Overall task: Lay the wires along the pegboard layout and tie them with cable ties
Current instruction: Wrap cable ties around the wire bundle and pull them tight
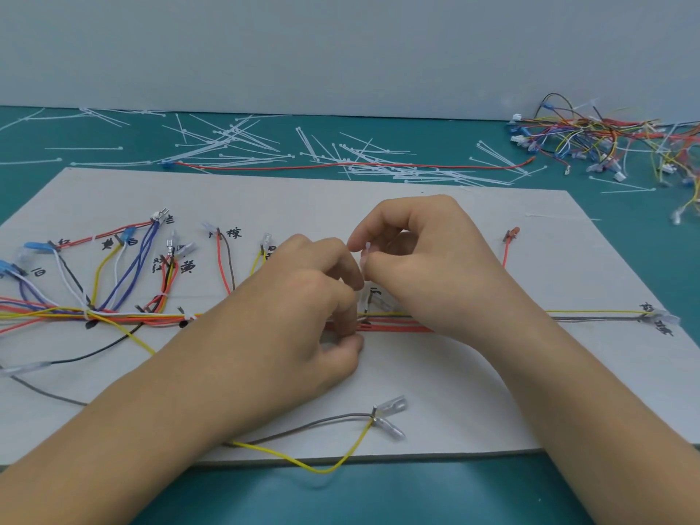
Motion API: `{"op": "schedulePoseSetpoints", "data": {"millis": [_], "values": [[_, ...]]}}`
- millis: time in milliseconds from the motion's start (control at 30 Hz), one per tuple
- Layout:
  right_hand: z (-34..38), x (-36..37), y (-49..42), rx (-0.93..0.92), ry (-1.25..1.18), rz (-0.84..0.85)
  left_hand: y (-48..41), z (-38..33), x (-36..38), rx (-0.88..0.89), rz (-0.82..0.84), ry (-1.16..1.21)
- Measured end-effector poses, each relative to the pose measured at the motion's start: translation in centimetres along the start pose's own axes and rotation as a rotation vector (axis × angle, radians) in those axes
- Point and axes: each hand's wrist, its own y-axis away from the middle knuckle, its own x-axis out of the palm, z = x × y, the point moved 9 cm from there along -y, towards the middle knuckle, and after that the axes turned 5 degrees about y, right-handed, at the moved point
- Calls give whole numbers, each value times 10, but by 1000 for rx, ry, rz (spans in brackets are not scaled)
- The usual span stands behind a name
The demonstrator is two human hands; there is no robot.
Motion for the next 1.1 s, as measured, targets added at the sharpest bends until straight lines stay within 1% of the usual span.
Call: {"op": "schedulePoseSetpoints", "data": {"millis": [233,333,500,567,667,800,900,1100], "values": [[2,3,1,-11,8,14,-1,4,1,-47,-12,44],[2,3,1,-18,16,12,-2,5,6,-33,25,3],[1,3,1,-16,10,16,1,-5,14,61,96,-130],[1,5,1,-21,16,25,2,-5,17,45,125,-166],[2,6,1,-36,34,33,0,-1,10,6,91,-166],[3,8,1,-45,56,60,0,4,3,7,68,-172],[4,9,1,-48,58,88,-1,4,0,-6,14,-114],[3,14,3,-35,40,161,0,0,-12,18,-105,161]]}}
